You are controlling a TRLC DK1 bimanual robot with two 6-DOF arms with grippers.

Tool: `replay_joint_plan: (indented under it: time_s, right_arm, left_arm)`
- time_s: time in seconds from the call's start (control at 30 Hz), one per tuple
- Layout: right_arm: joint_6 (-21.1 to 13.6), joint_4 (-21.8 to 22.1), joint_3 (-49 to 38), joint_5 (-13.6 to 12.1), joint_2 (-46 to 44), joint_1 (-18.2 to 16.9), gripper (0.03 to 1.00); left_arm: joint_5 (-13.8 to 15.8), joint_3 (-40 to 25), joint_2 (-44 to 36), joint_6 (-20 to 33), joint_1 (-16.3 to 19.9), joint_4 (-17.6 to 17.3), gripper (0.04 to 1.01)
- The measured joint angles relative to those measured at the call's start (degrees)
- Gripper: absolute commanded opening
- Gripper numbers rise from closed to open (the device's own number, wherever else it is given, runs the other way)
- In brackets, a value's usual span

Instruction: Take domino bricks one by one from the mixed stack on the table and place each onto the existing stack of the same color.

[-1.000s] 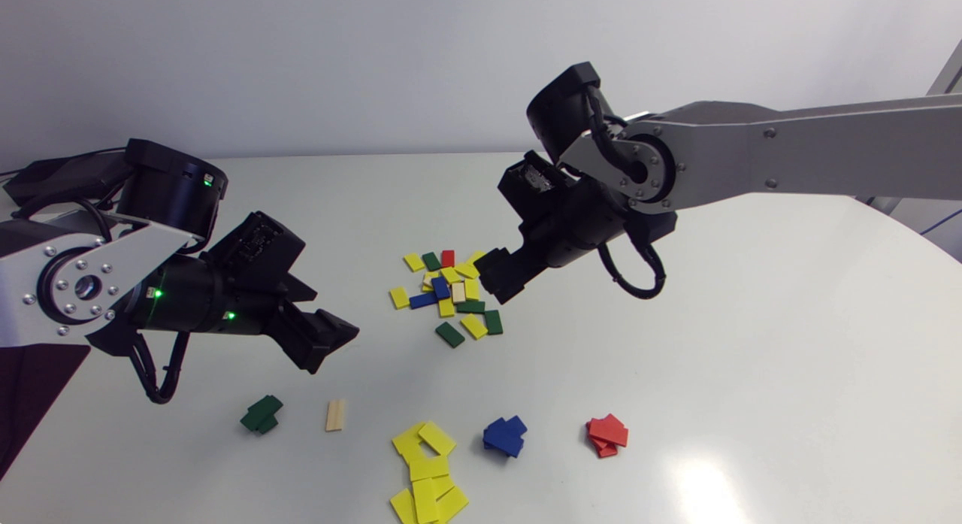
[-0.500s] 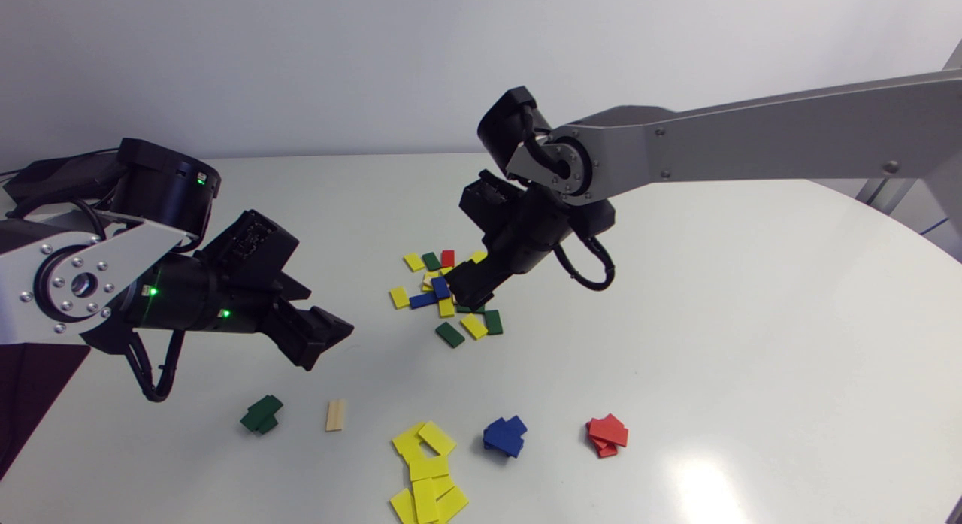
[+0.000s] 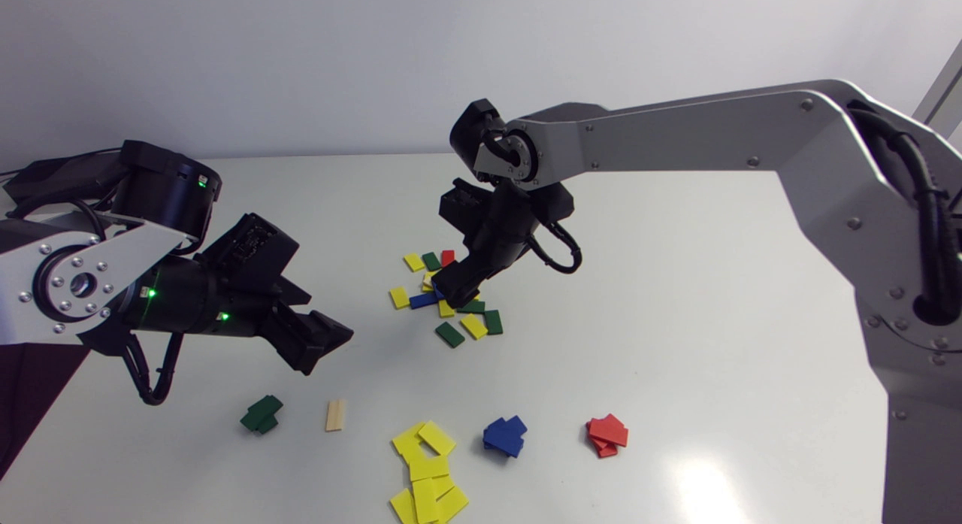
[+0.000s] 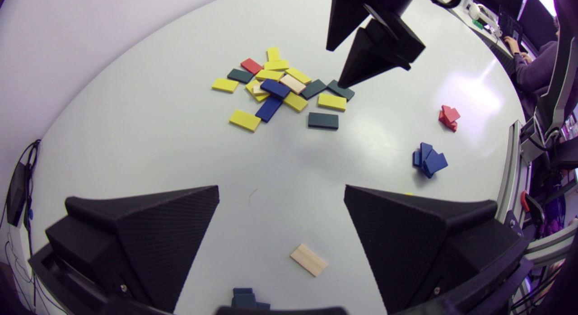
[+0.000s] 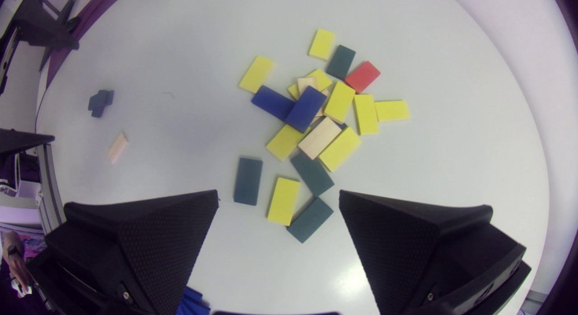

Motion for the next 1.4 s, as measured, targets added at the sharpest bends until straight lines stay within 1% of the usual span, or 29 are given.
replay_joint_plan:
  time_s: [0.23, 0.33, 0.57, 0.97, 1.23, 1.4]
  right_arm:
    - [-0.04, -3.21, 3.26, 0.07, 3.39, -3.45, 0.936]
    - [-0.22, -4.52, 4.28, 0.15, 4.92, -4.33, 0.934]
    - [-0.94, -8.44, 8.15, 1.86, 9.55, -4.52, 0.933]
    - [-1.27, -13.53, 16.06, 2.08, 15.74, -4.68, 0.933]
    - [-1.27, -14.32, 16.52, 2.12, 16.68, -5.01, 0.931]
    - [-1.27, -14.29, 16.52, 2.16, 16.68, -4.98, 0.907]
  left_arm:
    - [0.22, 0.0, -0.9, 0.02, 0.0, -1.09, 0.989]
    - [0.98, 0.0, -0.98, 0.02, 0.0, -1.11, 0.989]
    - [2.08, 0.0, -1.01, 0.02, 0.0, -1.73, 0.989]
    - [3.98, 0.0, -1.05, 0.24, 0.37, -2.78, 0.989]
    - [4.72, 0.0, -2.08, 0.44, 0.37, -3.48, 0.989]
    - [5.14, 0.0, -2.23, 0.44, 0.35, -3.63, 0.989]
